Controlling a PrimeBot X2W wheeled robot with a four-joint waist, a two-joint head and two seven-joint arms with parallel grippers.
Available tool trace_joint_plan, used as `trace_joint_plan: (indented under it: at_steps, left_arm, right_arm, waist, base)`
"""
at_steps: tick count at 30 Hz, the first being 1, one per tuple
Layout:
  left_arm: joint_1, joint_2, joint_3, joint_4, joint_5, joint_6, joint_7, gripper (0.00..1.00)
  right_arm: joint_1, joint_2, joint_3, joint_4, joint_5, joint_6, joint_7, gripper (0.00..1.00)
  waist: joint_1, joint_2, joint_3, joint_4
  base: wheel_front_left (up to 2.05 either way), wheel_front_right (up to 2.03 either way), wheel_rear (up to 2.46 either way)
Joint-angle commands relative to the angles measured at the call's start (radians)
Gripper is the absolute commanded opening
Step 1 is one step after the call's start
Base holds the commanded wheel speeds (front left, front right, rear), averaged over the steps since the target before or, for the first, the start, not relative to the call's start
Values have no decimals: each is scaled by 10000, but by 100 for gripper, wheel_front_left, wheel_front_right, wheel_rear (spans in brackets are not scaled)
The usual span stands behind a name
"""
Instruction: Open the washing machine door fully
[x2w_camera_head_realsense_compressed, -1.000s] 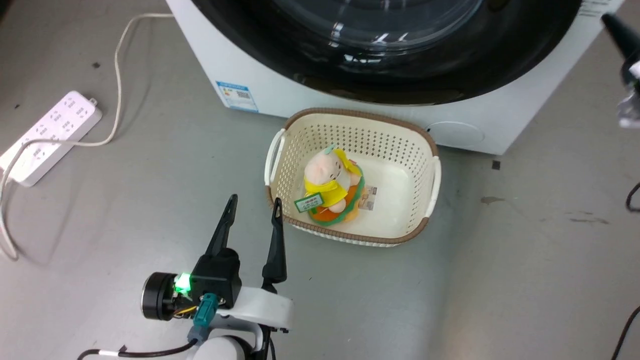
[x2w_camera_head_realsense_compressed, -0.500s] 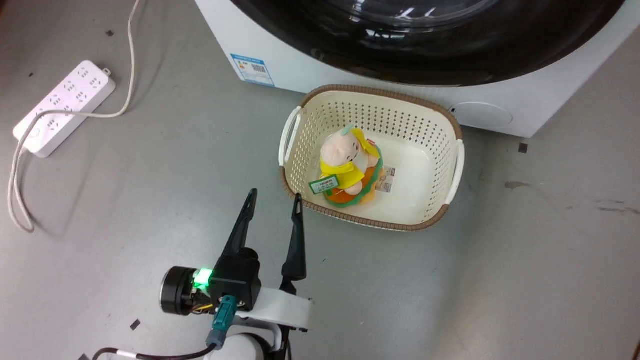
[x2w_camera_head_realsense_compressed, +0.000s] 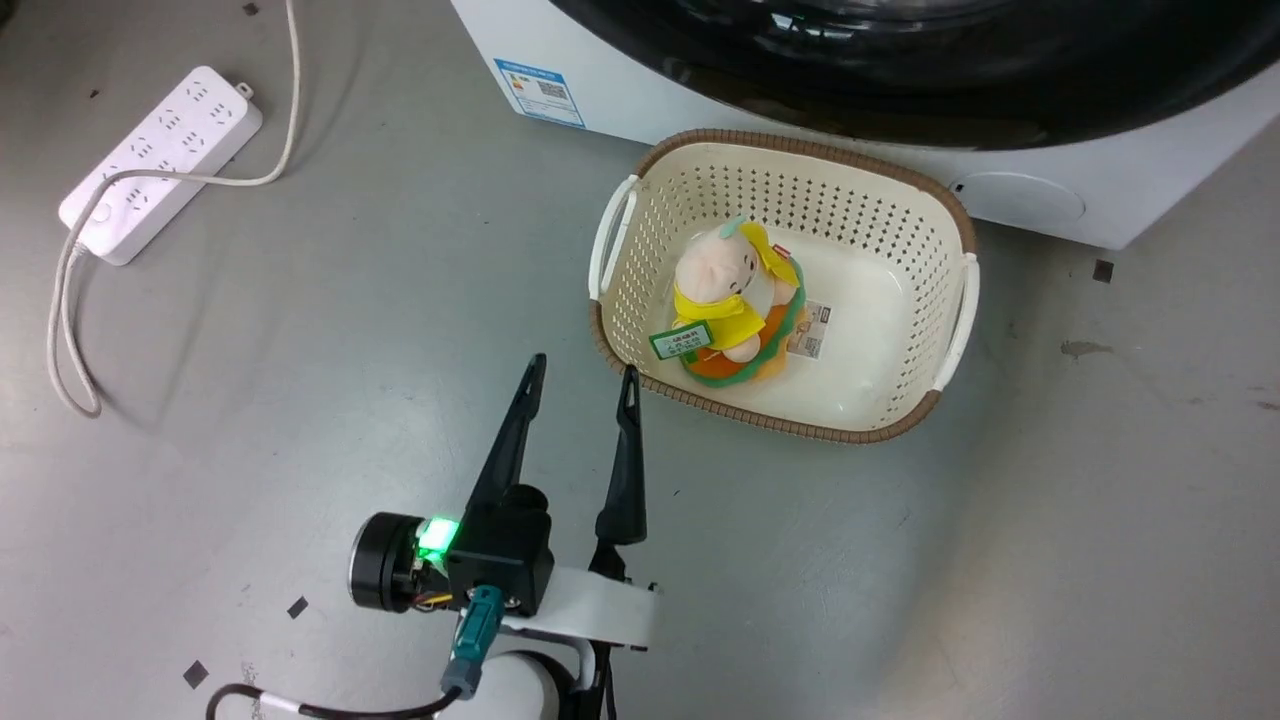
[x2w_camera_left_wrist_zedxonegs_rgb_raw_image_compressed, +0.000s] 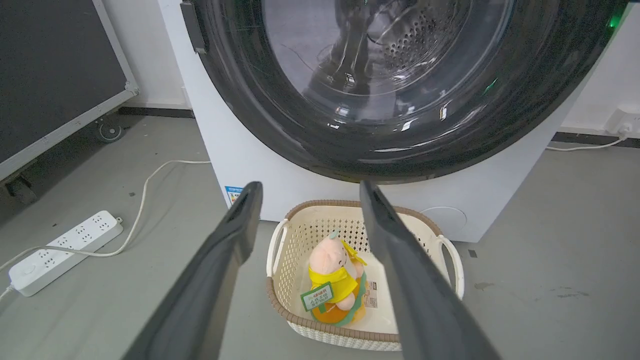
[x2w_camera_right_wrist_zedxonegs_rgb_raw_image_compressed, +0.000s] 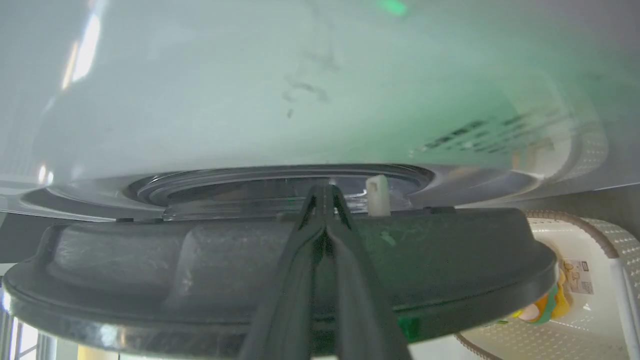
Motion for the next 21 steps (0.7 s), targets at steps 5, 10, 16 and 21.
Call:
trace_joint_plan:
  at_steps: [5, 10, 16, 21]
  left_arm:
    - [-196, 16, -143, 114, -154, 130, -211, 100]
    - [-20, 16, -112, 320, -218, 22, -279, 100]
    - [510, 16, 123, 693, -202, -262, -279, 100]
    - [1115, 16, 409, 1042, -135, -665, -279, 100]
  right_arm:
    - [-36, 36, -161, 804, 476, 12, 953, 0]
    - [630, 229, -296, 1138, 629, 12, 1473, 0]
    - [1992, 793, -250, 1139, 472, 12, 1742, 0]
    - [3096, 1468, -323, 1086, 644, 12, 2036, 0]
  waist:
    - [-1, -1, -375, 77]
    - [-1, -1, -1107, 42]
    - [-1, -1, -2233, -103]
    - [-1, -1, -3231, -94]
  base:
    - [0, 0, 0]
    - [0, 0, 0]
    - [0, 0, 0]
    - [0, 0, 0]
